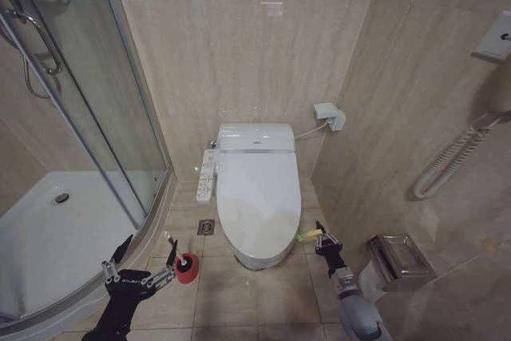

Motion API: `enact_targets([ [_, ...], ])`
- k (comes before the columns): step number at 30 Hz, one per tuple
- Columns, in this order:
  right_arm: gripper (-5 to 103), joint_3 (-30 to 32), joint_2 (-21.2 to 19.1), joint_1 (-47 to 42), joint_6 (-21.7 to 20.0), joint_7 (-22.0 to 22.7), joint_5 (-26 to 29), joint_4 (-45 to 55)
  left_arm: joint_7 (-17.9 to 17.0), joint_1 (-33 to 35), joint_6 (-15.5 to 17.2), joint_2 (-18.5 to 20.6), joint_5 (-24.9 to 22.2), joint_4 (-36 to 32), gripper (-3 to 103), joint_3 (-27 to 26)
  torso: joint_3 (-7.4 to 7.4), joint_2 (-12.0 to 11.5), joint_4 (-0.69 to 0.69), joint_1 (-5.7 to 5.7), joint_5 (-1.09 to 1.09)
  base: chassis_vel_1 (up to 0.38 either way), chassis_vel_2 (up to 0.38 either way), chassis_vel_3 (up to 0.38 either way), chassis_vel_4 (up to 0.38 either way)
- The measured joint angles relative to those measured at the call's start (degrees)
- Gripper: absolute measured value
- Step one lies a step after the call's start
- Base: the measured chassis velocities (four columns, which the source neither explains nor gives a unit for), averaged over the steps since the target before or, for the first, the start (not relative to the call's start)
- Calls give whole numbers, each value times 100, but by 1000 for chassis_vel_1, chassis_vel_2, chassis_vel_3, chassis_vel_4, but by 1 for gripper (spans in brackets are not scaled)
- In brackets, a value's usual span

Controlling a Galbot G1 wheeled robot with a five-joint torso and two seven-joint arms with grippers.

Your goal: Open the toilet lid, clean the toilet bowl with a toilet brush, close the toilet lid, and flush.

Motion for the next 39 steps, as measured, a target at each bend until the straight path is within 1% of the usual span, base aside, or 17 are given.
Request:
enact_targets([
  [3, 2, -29, -9, -127, -104, 16, 84, 408, 0, 0, 0, 0, 0, 0, 100, 0, 0, 0, -2, 0, -1, 0, 0, 0, 0],
  [4, 2, -29, -9, -127, -104, 16, 84, 408, 0, 0, 0, 0, 0, 0, 100, 0, 0, 0, -2, 0, -1, 0, 0, 0, 0],
  [8, 2, -43, -86, -216, -293, 46, 212, 912, 0, 0, 0, 0, 0, 0, 100, 0, 0, 0, -1, 0, -1, 0, 0, 0, 0],
  [14, 2, -44, -196, -216, -486, 66, 331, 1284, 0, 0, 0, 0, 0, 0, 100, 0, 0, 0, -1, 0, -1, 0, 0, 0, 0],
  [17, 2, -78, -254, -155, -694, 113, 430, 1578, 0, 0, 0, 0, 0, 0, 100, 0, 0, 0, 0, 0, -1, 0, 0, 0, 0],
  [18, 2, -78, -254, -155, -694, 113, 430, 1578, 0, 0, 0, 0, 0, 0, 100, 0, 0, 0, 0, 0, -1, 0, 0, 0, 0],
  [20, 2, -124, -319, -79, -927, 150, 554, 1829, 0, 0, 0, 0, 0, 0, 100, 0, 0, 0, 0, 0, -2, 0, 0, 0, 0],
  [21, 2, -124, -319, -79, -927, 150, 554, 1829, 0, 0, 0, 0, 0, 0, 100, 0, 0, 0, 0, 0, -2, 0, 0, 0, 0],
  [24, 2, -139, -466, 31, -1138, 190, 757, 2030, 0, 0, 0, 0, 0, 0, 100, 0, 0, 0, 0, 0, -1, 0, 0, 0, 0],
  [28, 2, -114, -665, 91, -1220, 210, 925, 2104, 0, 0, 0, 0, 0, 0, 100, 0, 0, 0, 0, 0, -1, 0, 0, 0, 0],
  [30, 2, -75, -802, 133, -1300, 229, 1099, 2181, 0, 0, 0, 0, 0, 0, 100, 0, 0, 0, 0, 0, -1, 0, 0, 0, 0],
  [31, 2, -75, -802, 133, -1300, 229, 1099, 2181, 0, 0, 0, 0, 0, 0, 100, 0, 0, 0, 0, 0, -1, 0, 0, 0, 0],
  [34, 2, -38, -977, 280, -1480, 272, 1357, 2297, 0, 0, 0, 0, 0, 0, 100, 0, 0, 0, 0, 0, -1, 0, 0, 0, 0],
  [39, 2, -27, -1102, 434, -1636, 326, 1532, 2350, 0, 0, 0, 0, 0, 0, 100, 0, 0, 0, 1, 0, -1, 0, 0, 0, 0],
])
